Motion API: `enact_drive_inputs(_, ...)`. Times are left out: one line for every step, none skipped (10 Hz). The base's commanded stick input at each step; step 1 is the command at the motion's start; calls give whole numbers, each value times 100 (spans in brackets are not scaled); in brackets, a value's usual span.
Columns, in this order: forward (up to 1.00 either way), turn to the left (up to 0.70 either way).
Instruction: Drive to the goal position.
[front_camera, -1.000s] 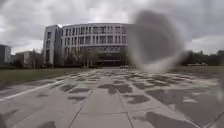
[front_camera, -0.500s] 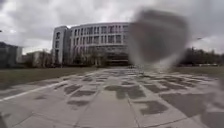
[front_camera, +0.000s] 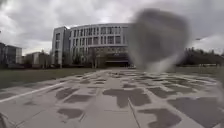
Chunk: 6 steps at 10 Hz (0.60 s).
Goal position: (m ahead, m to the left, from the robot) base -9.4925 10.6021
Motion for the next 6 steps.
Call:
enact_drive_inputs(70,0)
enact_drive_inputs(70,0)
enact_drive_inputs(70,0)
enact_drive_inputs(70,0)
enact_drive_inputs(70,0)
enact_drive_inputs(70,0)
